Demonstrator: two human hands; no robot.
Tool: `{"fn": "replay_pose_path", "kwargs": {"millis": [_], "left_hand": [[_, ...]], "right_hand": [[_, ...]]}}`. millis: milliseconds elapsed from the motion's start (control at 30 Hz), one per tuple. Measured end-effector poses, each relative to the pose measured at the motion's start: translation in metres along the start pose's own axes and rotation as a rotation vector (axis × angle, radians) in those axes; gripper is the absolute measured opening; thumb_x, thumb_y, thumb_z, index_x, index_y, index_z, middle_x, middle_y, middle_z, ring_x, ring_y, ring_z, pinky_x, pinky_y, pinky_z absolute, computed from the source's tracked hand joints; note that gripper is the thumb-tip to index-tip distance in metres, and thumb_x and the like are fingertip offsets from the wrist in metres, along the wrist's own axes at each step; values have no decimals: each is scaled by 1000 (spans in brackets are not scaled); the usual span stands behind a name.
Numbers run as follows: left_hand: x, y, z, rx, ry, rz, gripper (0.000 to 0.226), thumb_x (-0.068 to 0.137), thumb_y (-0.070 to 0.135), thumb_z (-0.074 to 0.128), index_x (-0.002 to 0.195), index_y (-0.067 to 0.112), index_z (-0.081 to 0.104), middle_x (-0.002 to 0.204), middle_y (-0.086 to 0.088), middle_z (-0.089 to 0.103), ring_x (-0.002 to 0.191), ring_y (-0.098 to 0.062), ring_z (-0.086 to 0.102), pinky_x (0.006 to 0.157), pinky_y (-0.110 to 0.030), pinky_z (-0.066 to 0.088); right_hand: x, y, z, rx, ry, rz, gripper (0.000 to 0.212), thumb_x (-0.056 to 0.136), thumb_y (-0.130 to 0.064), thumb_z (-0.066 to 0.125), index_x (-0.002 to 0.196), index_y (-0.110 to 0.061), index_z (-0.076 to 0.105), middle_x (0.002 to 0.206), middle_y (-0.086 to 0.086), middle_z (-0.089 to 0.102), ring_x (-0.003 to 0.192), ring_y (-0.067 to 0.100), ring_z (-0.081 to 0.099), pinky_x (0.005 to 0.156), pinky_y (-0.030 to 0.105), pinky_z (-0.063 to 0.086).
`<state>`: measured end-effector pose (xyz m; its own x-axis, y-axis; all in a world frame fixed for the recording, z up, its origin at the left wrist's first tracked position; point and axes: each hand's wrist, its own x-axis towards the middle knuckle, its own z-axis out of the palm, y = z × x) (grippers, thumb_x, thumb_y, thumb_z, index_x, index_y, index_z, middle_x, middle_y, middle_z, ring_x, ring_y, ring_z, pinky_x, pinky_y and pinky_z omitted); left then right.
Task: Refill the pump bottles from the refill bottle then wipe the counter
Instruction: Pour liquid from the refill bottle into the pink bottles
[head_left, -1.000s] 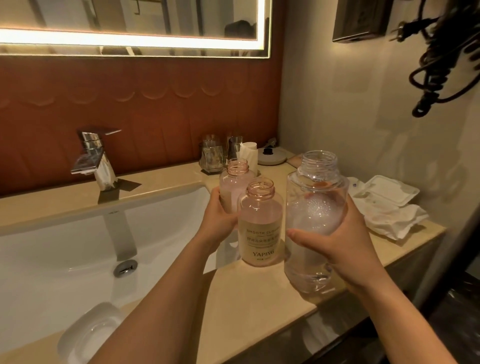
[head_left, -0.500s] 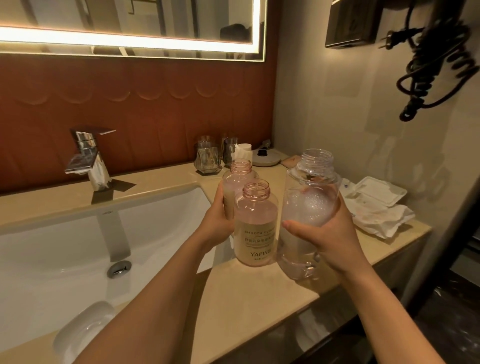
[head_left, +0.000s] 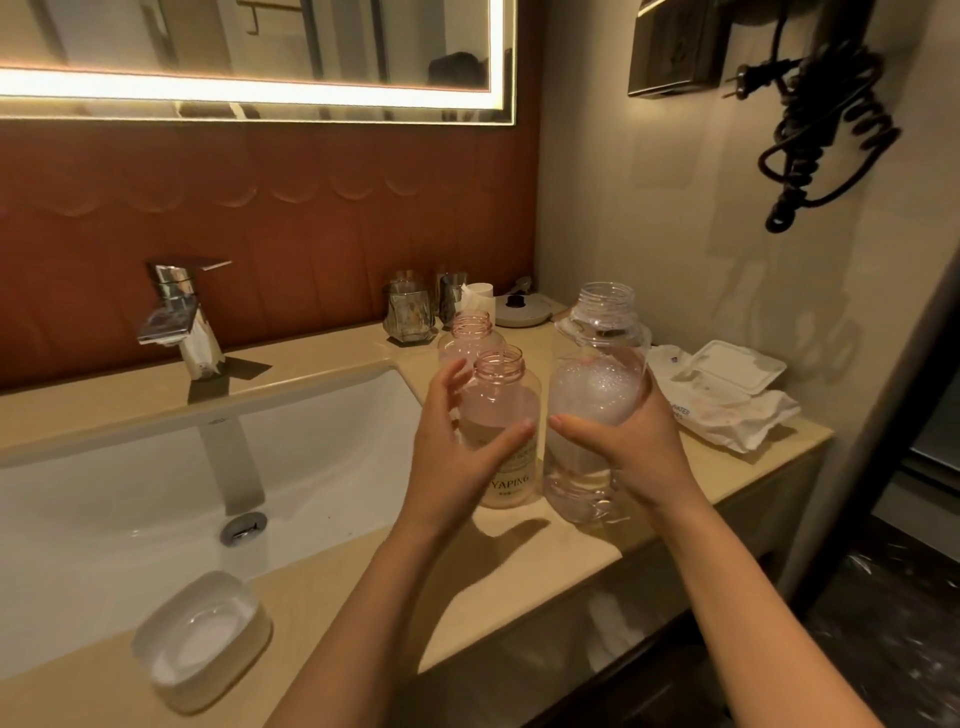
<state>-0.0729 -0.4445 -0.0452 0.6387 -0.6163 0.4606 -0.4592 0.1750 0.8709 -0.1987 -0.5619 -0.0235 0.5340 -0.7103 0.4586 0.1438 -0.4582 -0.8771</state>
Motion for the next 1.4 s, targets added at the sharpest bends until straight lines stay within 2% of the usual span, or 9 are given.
{"fn": "replay_pose_path", "kwargs": {"millis": [200,500,567,633,700,867,967,1167,1400], "left_hand": [[-8,-1,6,44,12,27,87,68,22,84,133,40,29,118,34,42,103,18,47,84,-8,46],[-41,2,-26,33,68,17,83,66,21,85,121,54,32,117,39,40,103,21,44,77,-2,43],[-49,2,-33,33,78,19,86,65,20,85,123,53,30,119,39,38,105,20,42,78,-2,42],[-56,1,-38,26,88,10,90,64,21,85,128,52,29,122,38,37,107,16,42,79,-3,41],[-62,-1,-41,17,96,-1,93,63,22,86,133,47,29,123,32,40,108,12,43,78,-5,41],[-70,-2,-47,-4,105,-1,84,58,32,85,123,50,35,122,26,45,112,8,46,83,-12,45],[-72,-4,-48,18,127,19,83,59,35,88,123,47,37,121,24,46,113,7,45,89,-18,44],[-70,-6,-49,22,120,27,82,60,33,88,122,46,36,119,25,45,112,11,44,90,-15,42],[-73,-4,-48,-42,70,8,80,61,40,86,120,54,35,124,25,48,115,2,49,92,-22,47]], "right_hand": [[1,1,1,-29,8,8,77,58,-21,86,120,-37,44,124,-6,54,116,16,51,98,46,45],[-8,-6,5,-106,70,-2,87,56,-26,85,132,-26,42,127,-3,51,115,20,50,96,48,45],[-12,-10,8,-149,55,-45,89,59,-23,85,135,-26,39,128,-7,49,115,15,48,95,37,47],[-16,-18,14,-203,21,-102,85,60,-18,85,132,-28,40,118,-22,47,106,2,46,84,7,41],[-20,-25,21,-272,-24,-153,85,59,-14,85,128,-35,38,108,-29,45,94,-7,44,72,-3,35],[-22,-28,31,-361,-90,-206,87,58,-17,82,133,-29,40,119,-13,51,108,5,47,79,5,37],[-21,-30,26,-449,-81,-210,88,59,-16,84,135,-26,40,120,-9,51,105,6,45,72,-3,31],[-17,-32,14,-597,-94,-238,91,59,-22,84,137,-27,38,127,-1,51,104,14,48,73,21,41],[-10,-49,12,-707,-140,-335,88,58,-16,83,136,-22,41,127,5,50,103,20,48,73,24,41]]}}
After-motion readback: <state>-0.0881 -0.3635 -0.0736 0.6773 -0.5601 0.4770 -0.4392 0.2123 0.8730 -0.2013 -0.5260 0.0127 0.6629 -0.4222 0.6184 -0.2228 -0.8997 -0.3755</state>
